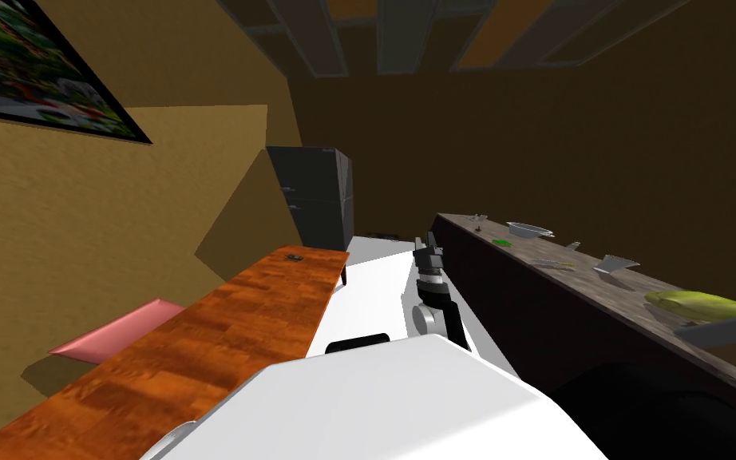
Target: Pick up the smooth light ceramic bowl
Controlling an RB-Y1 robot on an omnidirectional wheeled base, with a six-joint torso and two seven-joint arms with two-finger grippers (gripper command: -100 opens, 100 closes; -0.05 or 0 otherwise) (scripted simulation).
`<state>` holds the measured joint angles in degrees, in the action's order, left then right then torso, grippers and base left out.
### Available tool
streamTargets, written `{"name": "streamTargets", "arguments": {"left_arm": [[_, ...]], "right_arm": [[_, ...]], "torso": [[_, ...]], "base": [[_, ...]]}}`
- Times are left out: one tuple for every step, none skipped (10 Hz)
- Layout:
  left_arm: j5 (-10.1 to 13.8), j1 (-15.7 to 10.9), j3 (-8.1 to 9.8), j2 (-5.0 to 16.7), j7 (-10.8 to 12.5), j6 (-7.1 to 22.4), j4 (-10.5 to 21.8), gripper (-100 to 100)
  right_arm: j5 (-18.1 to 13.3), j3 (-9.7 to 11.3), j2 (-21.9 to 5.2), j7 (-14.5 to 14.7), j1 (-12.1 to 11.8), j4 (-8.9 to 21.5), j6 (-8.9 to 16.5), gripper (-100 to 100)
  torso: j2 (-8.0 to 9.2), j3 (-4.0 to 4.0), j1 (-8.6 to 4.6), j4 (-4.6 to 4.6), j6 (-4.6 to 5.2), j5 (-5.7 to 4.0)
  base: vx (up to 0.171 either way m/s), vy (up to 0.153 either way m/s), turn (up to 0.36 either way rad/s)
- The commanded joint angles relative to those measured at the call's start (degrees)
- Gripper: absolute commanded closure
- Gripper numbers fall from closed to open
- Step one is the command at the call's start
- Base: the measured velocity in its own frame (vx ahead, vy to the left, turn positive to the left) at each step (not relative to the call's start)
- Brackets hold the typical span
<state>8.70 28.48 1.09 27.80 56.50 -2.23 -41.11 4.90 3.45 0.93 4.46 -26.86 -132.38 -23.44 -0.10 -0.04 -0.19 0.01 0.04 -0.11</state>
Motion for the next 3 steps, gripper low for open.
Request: {"name": "streamTargets", "arguments": {"left_arm": [[0.03,0.94,-0.68,0.82,1.7,0.11,-0.82,100],[-0.01,0.42,-0.47,0.5,1.0,-0.13,-0.12,100],[-0.03,0.46,-0.55,0.53,1.18,-0.15,-0.11,0]], "right_arm": [[0.0,0.0,0.0,0.0,0.0,0.0,0.0,0],[0.0,0.0,0.0,0.0,0.0,0.0,0.0,0],[0.0,0.0,0.0,0.0,0.0,0.0,0.0,0]], "torso": [[0.0,0.0,0.0,0.0,0.0,0.0],[0.02,0.02,-0.01,0.02,-0.01,0.0],[0.03,0.03,0.06,0.03,-0.02,0.0]], "base": [[0.002,-0.049,-0.034],[0.001,-0.022,-0.002],[0.0,0.0,0.0]]}}
